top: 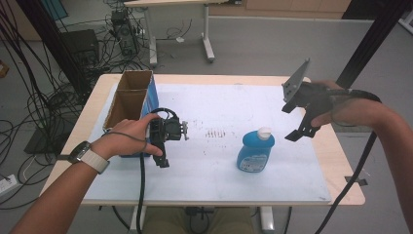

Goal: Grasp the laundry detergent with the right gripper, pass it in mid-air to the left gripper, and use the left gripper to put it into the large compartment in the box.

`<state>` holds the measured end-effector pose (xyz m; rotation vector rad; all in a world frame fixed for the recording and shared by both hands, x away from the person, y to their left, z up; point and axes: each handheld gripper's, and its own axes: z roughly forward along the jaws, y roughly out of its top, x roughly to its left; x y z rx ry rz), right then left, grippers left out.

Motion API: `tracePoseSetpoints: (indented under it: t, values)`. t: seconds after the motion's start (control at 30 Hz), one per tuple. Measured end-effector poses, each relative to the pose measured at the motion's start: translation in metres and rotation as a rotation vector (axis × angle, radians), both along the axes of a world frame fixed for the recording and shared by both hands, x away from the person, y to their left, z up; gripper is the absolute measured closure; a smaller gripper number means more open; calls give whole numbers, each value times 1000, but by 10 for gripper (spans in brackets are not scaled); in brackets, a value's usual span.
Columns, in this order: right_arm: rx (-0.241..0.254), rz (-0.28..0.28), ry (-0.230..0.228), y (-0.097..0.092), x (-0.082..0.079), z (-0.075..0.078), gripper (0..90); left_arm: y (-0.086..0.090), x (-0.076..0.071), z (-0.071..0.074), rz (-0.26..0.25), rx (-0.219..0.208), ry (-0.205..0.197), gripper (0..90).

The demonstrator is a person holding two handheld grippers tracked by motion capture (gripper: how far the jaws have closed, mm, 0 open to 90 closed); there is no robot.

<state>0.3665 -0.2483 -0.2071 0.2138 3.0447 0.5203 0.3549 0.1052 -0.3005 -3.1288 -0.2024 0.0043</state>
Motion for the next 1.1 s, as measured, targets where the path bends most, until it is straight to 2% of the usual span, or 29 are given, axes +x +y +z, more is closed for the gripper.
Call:
tracePoseSetpoints:
  t: [0.4,0.63,1.1]
  values:
    - [24,3,1,-2,-3,-11,65,2,-1,0,7,-11,-7,103]
    - [44,1,-14,-3,-3,-19,55,2,-1,-1,7,-16,-9,104]
    - [71,-1,-8,-6,-7,-33,48,2,-2,-2,11,-23,-10,103]
